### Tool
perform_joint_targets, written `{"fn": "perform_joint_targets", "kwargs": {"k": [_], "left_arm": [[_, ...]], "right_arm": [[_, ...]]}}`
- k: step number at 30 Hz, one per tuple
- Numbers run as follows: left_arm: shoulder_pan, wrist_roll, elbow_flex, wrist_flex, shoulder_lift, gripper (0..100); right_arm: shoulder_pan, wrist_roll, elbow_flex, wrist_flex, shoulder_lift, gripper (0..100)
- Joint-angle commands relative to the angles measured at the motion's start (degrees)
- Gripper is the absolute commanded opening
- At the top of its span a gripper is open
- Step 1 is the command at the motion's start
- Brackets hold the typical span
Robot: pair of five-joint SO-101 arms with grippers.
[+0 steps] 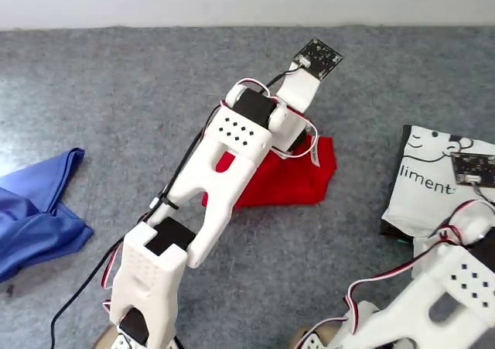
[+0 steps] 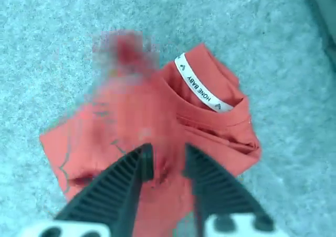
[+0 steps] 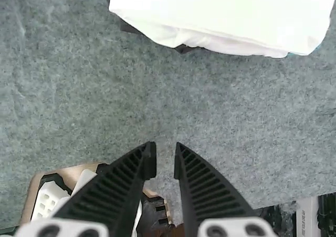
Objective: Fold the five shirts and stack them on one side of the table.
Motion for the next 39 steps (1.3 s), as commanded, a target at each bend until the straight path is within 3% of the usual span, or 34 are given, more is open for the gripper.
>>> {"fn": "perform_joint_targets", "kwargs": {"k": [1, 6, 12, 19, 30, 39], "left_arm": [[0.3, 2.4, -0.7, -0.7, -1.3, 21], [-1.8, 2.5, -0.8, 0.3, -1.3, 19], [-11.0, -1.2, -1.0, 2.1, -0.6, 1], [-15.6, -6.0, 0.6, 4.4, 6.8, 1], [-4.7, -6.7, 0.0, 6.4, 14.3, 1], [5.5, -6.3, -9.1, 17.7, 14.2, 1]], "right_arm": [[0.5, 0.2, -0.3, 2.0, -1.5, 8.1], [0.5, 0.4, -0.3, 2.0, -1.5, 8.1], [0.5, 0.3, -0.3, 1.9, -1.5, 8.0], [0.3, 0.2, -0.3, 1.5, -1.5, 8.2], [0.4, 0.4, -0.3, 1.8, -1.5, 8.1], [0.4, 0.3, -0.3, 1.8, -1.5, 8.1]]}}
